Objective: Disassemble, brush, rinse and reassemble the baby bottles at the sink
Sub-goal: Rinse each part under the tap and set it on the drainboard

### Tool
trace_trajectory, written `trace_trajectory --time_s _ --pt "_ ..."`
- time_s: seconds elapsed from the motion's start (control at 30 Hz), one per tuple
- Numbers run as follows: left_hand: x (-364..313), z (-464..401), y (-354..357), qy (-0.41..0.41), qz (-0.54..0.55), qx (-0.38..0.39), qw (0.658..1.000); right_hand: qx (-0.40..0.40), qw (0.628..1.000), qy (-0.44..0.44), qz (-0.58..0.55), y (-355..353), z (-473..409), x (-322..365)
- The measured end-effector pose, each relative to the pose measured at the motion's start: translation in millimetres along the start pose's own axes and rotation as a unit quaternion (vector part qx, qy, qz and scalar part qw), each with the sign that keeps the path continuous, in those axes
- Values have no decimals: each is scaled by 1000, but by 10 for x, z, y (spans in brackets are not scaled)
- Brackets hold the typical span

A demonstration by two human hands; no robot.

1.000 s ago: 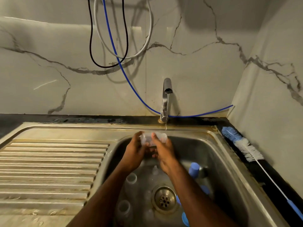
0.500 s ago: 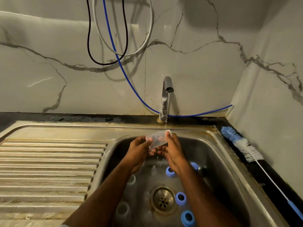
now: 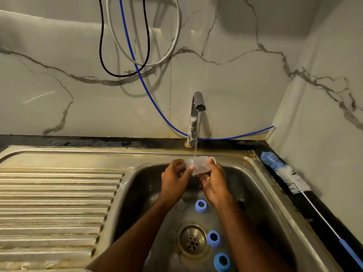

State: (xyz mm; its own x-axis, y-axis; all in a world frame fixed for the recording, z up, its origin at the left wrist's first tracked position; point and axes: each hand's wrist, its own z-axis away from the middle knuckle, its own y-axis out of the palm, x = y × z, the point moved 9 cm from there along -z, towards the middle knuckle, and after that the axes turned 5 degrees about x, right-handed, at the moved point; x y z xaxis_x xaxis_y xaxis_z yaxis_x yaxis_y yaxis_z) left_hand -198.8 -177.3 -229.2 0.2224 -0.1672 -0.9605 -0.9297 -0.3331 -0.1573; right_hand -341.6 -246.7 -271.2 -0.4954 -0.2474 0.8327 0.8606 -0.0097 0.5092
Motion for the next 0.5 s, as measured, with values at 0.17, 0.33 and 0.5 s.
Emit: trace_trajectory --time_s 0.17,0.33,0.5 --pt "190 67 161 -128 128 83 980 42 998 2 -45 61 30 34" --pt "171 38 164 -130 202 81 967 79 996 12 -47 116 92 10" --pt "9 23 142 10 45 93 995 48 999 -7 24 145 73 -8"
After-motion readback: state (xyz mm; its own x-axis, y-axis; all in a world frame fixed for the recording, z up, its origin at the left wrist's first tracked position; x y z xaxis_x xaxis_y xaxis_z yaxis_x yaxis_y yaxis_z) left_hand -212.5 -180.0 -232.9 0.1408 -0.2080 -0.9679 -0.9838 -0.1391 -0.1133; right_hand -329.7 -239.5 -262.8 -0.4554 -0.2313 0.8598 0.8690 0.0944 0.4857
